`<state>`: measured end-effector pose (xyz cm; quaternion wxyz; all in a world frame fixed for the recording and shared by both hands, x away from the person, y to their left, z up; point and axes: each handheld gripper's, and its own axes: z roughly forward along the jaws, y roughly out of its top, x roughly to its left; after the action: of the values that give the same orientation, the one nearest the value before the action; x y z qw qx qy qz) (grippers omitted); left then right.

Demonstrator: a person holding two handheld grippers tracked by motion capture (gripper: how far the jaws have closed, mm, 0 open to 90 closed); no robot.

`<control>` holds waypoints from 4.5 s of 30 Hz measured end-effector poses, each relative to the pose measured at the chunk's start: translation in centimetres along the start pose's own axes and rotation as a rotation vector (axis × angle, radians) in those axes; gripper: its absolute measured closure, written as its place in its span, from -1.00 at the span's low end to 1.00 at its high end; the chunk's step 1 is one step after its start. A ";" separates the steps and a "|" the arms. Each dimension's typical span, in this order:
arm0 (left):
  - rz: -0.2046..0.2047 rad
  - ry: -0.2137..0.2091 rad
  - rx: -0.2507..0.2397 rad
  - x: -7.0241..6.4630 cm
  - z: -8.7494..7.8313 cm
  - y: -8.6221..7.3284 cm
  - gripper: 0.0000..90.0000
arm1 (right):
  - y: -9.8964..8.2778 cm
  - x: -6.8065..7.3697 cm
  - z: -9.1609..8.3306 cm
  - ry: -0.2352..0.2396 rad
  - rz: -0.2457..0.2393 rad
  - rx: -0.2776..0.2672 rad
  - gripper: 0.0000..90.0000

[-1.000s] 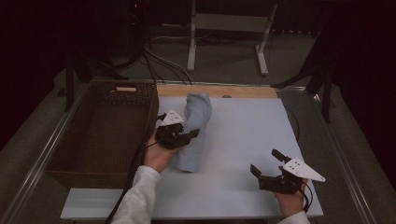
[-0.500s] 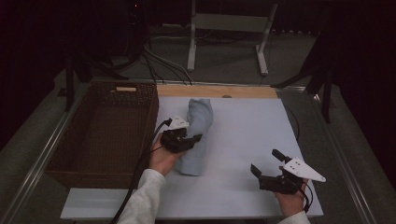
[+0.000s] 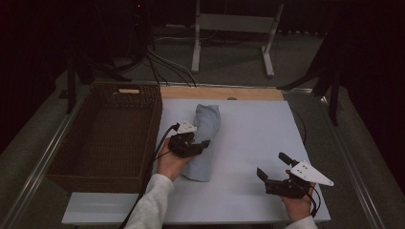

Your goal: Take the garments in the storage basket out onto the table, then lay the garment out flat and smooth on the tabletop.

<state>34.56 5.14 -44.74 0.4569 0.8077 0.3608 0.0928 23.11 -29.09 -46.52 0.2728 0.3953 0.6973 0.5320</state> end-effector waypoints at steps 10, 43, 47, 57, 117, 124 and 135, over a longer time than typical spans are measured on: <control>-0.021 -0.051 0.014 -0.3 0.6 0.0 0.05 | 0.0 0.0 0.0 0.001 -0.001 0.000 -0.97; 0.040 -0.084 -0.130 -1.0 -1.5 0.8 -1.00 | 0.0 0.1 0.1 0.003 -0.001 0.002 -0.97; 0.050 -0.081 -0.152 -1.0 -1.8 0.9 -1.00 | 0.0 0.0 0.1 0.003 0.001 0.002 -0.97; 0.023 -0.042 -0.151 -0.9 -3.2 1.1 -1.00 | 0.0 0.0 0.0 0.000 0.002 0.000 -0.97; -0.022 0.094 -0.240 0.4 -7.4 -1.4 -1.00 | 0.0 0.0 -0.1 -0.007 -0.010 -0.003 -0.97; -0.023 0.082 -0.237 0.3 -7.3 -1.4 -1.00 | 0.0 0.2 0.1 0.006 -0.014 -0.007 -0.97; -0.021 0.074 -0.233 0.2 -7.0 -1.6 -1.00 | 1.3 0.8 1.3 0.059 -0.016 0.002 -0.97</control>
<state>30.55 10.43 -42.07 0.5349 0.7415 0.3726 0.1592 24.05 -27.55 -45.63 0.2561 0.3739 0.7088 0.5407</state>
